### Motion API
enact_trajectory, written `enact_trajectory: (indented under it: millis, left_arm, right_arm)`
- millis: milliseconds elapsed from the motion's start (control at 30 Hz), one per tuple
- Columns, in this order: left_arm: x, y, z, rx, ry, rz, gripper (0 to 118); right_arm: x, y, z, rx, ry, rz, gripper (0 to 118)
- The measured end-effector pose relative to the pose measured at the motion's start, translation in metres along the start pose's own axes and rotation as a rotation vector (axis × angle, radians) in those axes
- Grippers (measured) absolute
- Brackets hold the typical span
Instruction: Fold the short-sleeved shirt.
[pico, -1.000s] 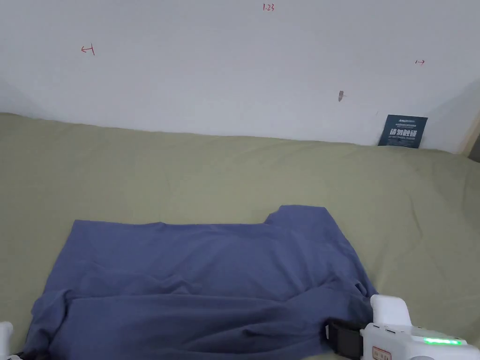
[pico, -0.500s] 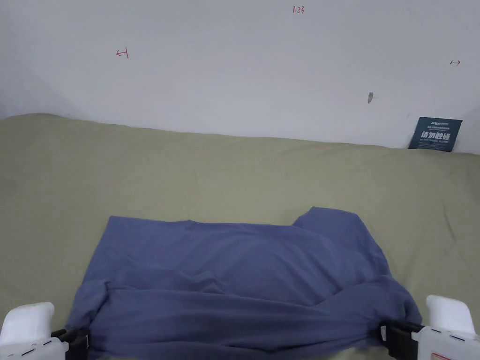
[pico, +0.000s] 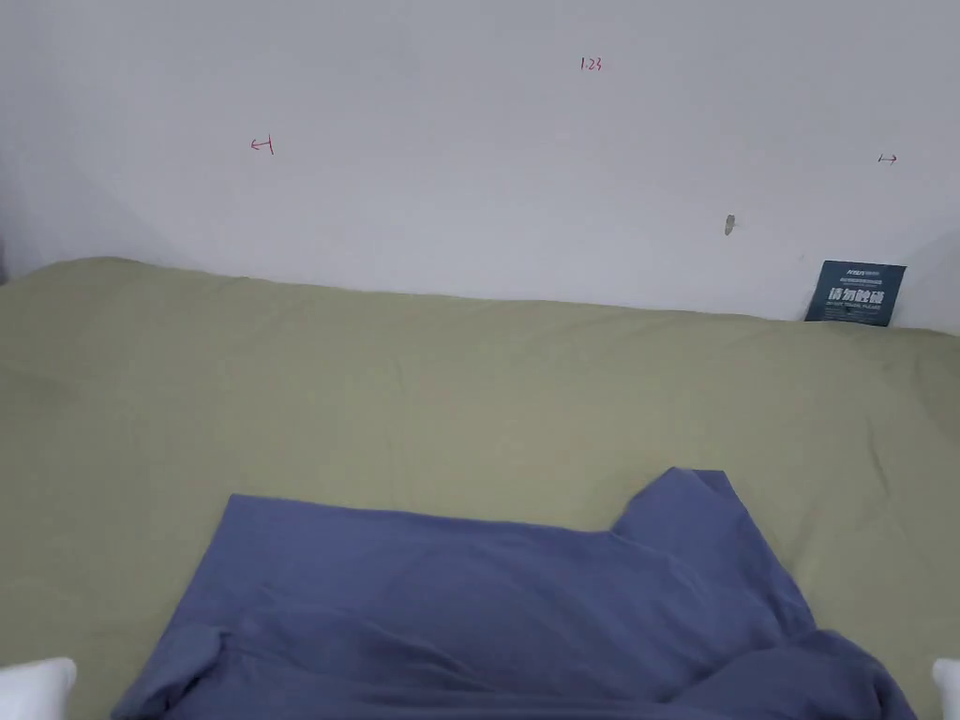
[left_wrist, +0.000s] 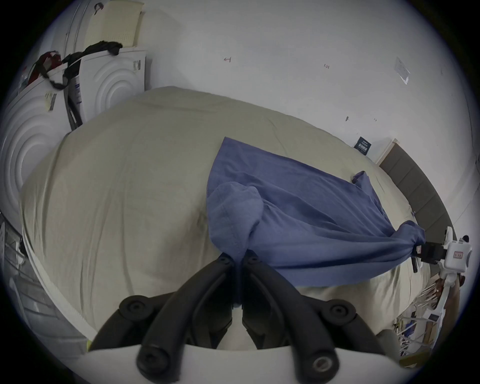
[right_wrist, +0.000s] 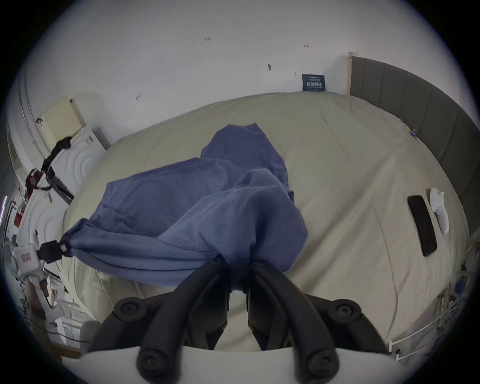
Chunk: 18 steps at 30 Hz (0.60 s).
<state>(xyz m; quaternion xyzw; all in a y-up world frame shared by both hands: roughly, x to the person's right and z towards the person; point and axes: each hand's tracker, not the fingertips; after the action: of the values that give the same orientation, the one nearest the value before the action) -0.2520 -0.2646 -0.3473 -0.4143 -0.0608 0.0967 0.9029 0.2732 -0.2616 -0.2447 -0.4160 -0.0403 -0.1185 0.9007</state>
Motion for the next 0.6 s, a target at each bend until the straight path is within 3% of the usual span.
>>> enact_trajectory:
  millis: [200, 333, 533, 567, 600]
  left_arm:
    - [0.007, -0.032, 0.013, -0.076, 0.068, -0.047, 3]
    - [0.014, -0.046, 0.019, -0.116, 0.094, -0.103, 3]
    - [0.018, -0.057, 0.017, -0.144, 0.094, -0.127, 3]
    - [0.019, -0.059, 0.018, -0.136, 0.099, -0.135, 5]
    - [0.02, -0.06, 0.02, -0.12, 0.111, -0.141, 16]
  right_arm:
    - [-0.007, -0.036, 0.018, -0.068, -0.034, -0.017, 14]
    - [-0.01, -0.054, 0.025, -0.107, -0.09, 0.031, 14]
    - [-0.006, -0.066, 0.021, -0.123, -0.101, 0.001, 14]
    - [-0.006, -0.066, 0.022, -0.108, -0.1, -0.004, 14]
    - [-0.005, -0.067, 0.024, -0.092, -0.084, -0.018, 14]
